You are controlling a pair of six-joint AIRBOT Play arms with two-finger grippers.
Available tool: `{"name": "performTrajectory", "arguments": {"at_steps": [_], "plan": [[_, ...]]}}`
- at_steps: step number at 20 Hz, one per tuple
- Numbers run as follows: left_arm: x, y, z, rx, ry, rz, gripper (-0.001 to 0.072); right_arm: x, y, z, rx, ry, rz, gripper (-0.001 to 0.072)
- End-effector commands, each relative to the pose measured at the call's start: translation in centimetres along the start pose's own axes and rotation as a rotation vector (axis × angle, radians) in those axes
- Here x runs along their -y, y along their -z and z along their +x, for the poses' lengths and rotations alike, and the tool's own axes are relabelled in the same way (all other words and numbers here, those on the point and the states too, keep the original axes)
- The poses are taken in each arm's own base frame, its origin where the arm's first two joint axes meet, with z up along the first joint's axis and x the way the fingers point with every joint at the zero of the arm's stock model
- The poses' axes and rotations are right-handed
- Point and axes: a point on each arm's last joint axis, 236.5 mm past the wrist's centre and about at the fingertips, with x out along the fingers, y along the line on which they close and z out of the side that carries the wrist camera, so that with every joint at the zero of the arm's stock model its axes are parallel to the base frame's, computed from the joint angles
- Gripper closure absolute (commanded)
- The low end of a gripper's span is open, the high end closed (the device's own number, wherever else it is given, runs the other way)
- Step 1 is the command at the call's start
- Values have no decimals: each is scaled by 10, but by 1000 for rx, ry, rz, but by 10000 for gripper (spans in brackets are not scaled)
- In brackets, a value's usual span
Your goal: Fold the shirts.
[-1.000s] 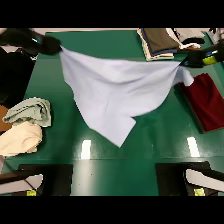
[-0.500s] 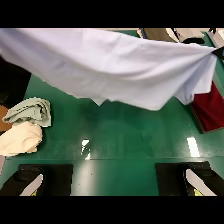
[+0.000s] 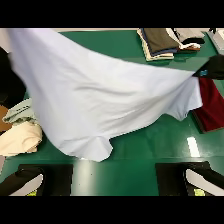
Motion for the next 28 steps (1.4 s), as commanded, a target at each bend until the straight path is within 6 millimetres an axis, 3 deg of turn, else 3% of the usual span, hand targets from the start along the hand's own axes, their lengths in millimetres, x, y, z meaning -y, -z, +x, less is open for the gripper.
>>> {"name": "performTrajectory", "arguments": {"at_steps": [1, 2, 3, 4, 5, 7, 9, 11, 13, 15, 20, 22, 25, 28], "plan": [[-26, 91, 133, -312, 2, -63, 682, 36, -10, 90, -225, -29, 85, 694], [-31, 119, 164, -388, -1, -102, 682, 48, -19, 118, -242, -43, 70, 657], [-34, 142, 184, -445, -5, -134, 671, 60, -26, 145, -252, -49, 96, 384], [-37, 159, 199, -487, -8, -157, 409, 72, -34, 161, -251, -52, 126, 203], [-38, 168, 206, -507, -10, -170, 244, 80, -43, 172, -242, -72, 152, 201], [-42, 170, 202, -518, -20, -161, 244, 85, -56, 168, -215, -115, 181, 205], [-54, 171, 180, -555, -38, -180, 244, 89, -63, 147, -172, -106, 160, 232], [-70, 182, 151, -634, -57, -206, 243, 87, -59, 121, -131, -96, 139, 232], [-72, 199, 127, -682, -46, -252, 243, 76, -45, 104, -112, -94, 100, 233], [-60, 235, 104, -742, -20, -290, 243, 64, -30, 94, -96, -96, 89, 233], [-16, 383, 49, -934, -2, -422, 243, 45, -7, 95, -41, -101, 67, 233], [8, 430, 34, -997, 34, -505, 242, 39, 4, 102, -58, -111, 68, 232], [30, 471, 32, -1017, 57, -630, 242, 30, 12, 109, -98, -127, 51, 232], [37, 474, 46, -949, 58, -726, 243, 20, 14, 113, -106, -135, 25, 233]]}}
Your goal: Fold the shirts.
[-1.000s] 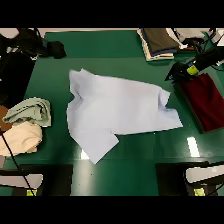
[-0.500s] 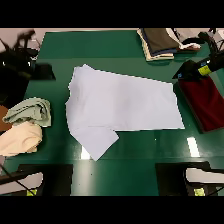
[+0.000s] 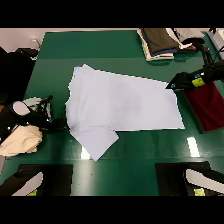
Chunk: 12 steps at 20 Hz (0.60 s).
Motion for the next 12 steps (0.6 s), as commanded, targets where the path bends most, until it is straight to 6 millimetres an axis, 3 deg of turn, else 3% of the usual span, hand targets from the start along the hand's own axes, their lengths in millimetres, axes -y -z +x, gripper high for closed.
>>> {"name": "performTrajectory", "arguments": {"at_steps": [1, 7, 8, 9, 11, 12], "plan": [[5, 4, 21, 51, 77, -102, 242, -10, 5, 6, -15, -11, -23, 233], [36, -2, 35, 108, 137, -76, 250, -8, 7, 5, -21, -10, -22, 233], [37, -3, 35, 111, 140, -86, 435, -5, 9, 3, -29, -9, -17, 233], [39, -6, 32, 115, 144, -85, 686, 0, 11, 1, -39, -6, -15, 233], [48, -13, 20, 123, 155, -51, 683, 25, 20, -7, -58, 35, 34, 233], [55, -17, 12, 127, 162, -21, 683, 46, 30, -9, -63, 74, 82, 233]]}}
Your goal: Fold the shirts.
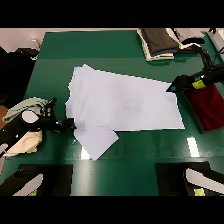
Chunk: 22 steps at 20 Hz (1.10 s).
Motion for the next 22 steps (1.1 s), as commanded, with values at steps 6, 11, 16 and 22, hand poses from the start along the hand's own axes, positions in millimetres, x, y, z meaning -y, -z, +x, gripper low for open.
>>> {"name": "performTrajectory", "arguments": {"at_steps": [6, 11, 16, 22], "plan": [[55, -39, -41, 72, 78, 152, 683, 169, 129, 13, -77, 174, 558, 129], [55, -40, -41, 74, 78, 152, 683, 184, 158, 53, -52, -30, 776, 205], [56, -43, -41, 87, 81, 149, 683, 168, 140, 88, -72, -88, 737, 228], [60, -45, -44, 92, 91, 146, 683, 138, 106, 105, -19, -66, 554, 694]]}}
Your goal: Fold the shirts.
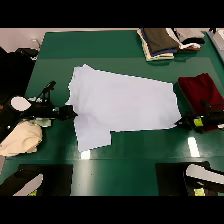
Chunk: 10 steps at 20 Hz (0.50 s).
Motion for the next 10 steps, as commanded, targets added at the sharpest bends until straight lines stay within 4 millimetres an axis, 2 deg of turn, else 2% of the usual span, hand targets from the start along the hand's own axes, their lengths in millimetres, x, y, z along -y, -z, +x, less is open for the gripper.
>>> {"name": "performTrajectory", "arguments": {"at_steps": [1, 2, 3, 5, 6, 8, 10], "plan": [[8, -7, -6, 12, 11, 16, 684, -32, -7, -1, 63, -3, -133, 694], [17, -14, -15, 30, 21, 39, 684, -45, -10, -12, 92, -4, -184, 694], [31, -28, -32, 81, 33, 81, 684, -62, -16, -29, 142, -6, -245, 694], [73, -59, -85, 235, 67, 191, 684, -107, -30, -79, 286, -7, -386, 694], [99, -74, -121, 329, 85, 260, 684, -136, -36, -112, 378, -8, -471, 694], [152, -90, -200, 509, 124, 390, 684, -192, -35, -183, 575, -9, -623, 694], [209, -88, -293, 715, 164, 528, 684, -247, -13, -267, 805, -6, -769, 694]]}}
